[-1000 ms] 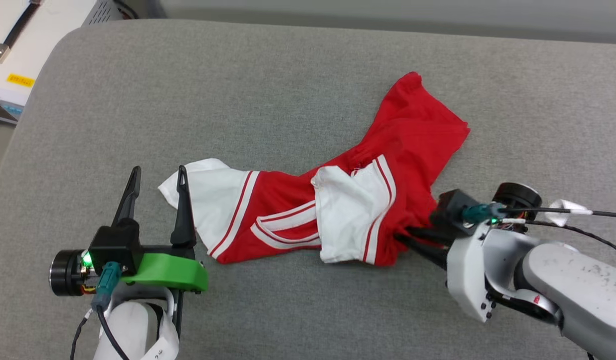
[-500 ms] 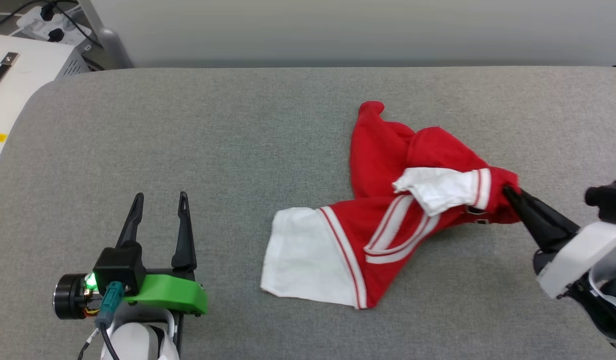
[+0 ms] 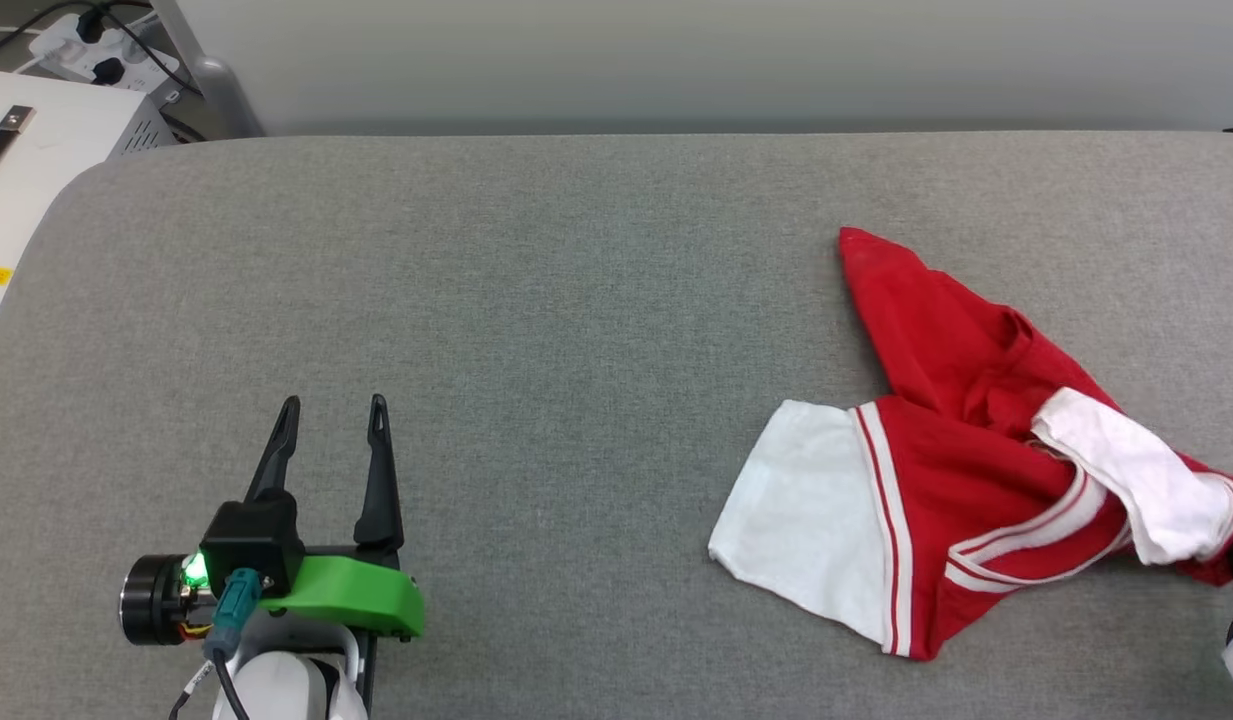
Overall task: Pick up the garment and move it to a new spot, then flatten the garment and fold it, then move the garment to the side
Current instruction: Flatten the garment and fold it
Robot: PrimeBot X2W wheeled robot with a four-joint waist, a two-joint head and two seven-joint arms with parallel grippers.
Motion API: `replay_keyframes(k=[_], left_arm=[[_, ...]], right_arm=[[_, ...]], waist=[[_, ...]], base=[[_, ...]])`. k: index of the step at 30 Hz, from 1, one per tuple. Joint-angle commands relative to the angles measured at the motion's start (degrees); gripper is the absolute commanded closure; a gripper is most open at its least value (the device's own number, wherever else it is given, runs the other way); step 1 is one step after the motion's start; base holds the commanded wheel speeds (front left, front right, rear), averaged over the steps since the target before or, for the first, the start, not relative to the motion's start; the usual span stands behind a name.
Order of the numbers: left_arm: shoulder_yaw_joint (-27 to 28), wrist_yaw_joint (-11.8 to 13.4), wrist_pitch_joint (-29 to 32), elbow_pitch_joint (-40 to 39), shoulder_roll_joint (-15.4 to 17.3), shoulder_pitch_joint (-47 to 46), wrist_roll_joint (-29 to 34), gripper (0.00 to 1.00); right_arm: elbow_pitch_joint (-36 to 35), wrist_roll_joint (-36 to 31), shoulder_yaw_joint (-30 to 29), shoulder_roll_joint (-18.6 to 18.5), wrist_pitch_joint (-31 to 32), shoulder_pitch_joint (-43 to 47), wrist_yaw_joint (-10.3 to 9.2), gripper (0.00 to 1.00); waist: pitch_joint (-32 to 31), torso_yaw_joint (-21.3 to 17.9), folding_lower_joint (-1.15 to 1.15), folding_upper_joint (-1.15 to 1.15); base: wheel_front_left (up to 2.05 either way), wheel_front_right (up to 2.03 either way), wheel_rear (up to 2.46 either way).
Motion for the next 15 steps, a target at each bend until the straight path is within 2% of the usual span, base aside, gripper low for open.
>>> replay_keyframes(k=[1, 7, 8, 9, 15], left_arm=[[-0.07, -0.47, -0.33, 0.24, -0.25, 0.77, 0.56, 0.00], [-0.30, -0.72, -0.33, 0.74, -0.48, 0.79, 0.71, 0.00], [-0.30, -0.73, -0.33, 0.81, -0.51, 0.96, 0.75, 0.00], [-0.30, -0.75, -0.33, 0.85, -0.53, 1.13, 0.79, 0.00], [-0.44, -0.90, -0.33, 0.60, -0.62, 1.82, 1.25, 0.00]], right_arm=[[1.87, -0.56, -0.39, 0.58, 0.59, 1.04, -0.04, 1.00], [7.20, -2.84, 0.00, 3.10, -0.17, 1.33, -0.04, 1.00], [7.45, -3.20, -0.17, 3.27, -1.07, 1.16, -0.04, 0.77], [7.53, -3.48, -0.35, 3.36, -1.76, 1.03, -0.04, 0.01], [5.69, -7.97, -3.52, 2.59, -6.97, 0.80, -0.04, 0.00]], waist=[[-0.07, 0.20, 0.00, 0.00], [-0.55, 0.60, 0.00, 0.00], [-0.81, 0.56, 0.00, 0.00], [-0.98, 0.52, 0.00, 0.00], [-2.22, 0.41, 0.00, 0.00]], base=[[0.00, 0.00, 0.00], [0.00, 0.00, 0.00], [0.00, 0.00, 0.00], [0.00, 0.00, 0.00], [0.00, 0.00, 0.00]])
